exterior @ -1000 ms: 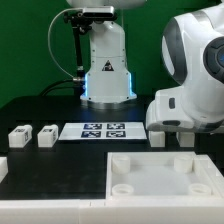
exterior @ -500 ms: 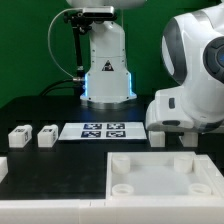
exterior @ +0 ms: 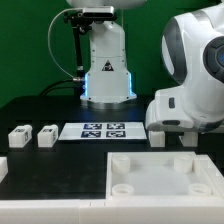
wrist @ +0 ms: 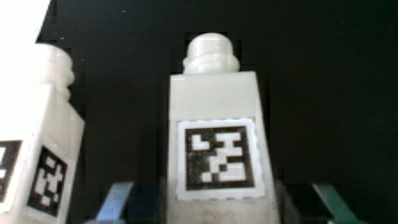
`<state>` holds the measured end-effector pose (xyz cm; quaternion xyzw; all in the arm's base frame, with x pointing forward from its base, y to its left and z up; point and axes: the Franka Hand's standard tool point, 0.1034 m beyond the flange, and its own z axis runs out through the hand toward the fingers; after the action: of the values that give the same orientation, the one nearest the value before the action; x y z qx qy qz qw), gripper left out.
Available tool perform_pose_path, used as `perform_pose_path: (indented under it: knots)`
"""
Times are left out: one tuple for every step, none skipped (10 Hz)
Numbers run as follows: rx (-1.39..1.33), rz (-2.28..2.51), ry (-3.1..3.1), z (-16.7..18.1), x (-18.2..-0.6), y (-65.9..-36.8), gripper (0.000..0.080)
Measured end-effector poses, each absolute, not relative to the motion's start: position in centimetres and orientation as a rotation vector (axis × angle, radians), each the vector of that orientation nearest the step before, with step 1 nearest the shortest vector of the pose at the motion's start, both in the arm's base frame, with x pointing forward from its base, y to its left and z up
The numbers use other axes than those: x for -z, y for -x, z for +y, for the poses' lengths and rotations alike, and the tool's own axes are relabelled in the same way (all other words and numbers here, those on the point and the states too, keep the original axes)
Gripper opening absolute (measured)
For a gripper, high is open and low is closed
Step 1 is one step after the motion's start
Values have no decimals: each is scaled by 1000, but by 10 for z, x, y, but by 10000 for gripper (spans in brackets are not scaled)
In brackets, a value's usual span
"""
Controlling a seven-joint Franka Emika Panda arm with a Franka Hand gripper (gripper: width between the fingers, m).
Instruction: Assemble one leg
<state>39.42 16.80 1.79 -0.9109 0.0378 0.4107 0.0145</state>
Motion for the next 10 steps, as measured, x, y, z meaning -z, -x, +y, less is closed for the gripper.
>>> perform_pose_path:
  knots:
    - [-1294, 39, 2822, 160, -41, -407, 290]
    - [-1238, -15, 2818, 151, -66, -427, 291]
    - [-1148, -48, 2837, 140, -90, -444, 291]
    - [-1154, -37, 2837, 132, -109, -447, 291]
    - [-1154, -30, 2844, 133, -119, -447, 292]
    - [-983, -22, 2898, 136, -114, -459, 292]
    - [-803, -10, 2951, 135, -114, -462, 292]
    - [-671, -22, 2981, 133, -115, -462, 292]
    - [-542, -70, 2986, 125, -120, -485, 292]
    - [-392, -90, 2995, 113, -143, -514, 292]
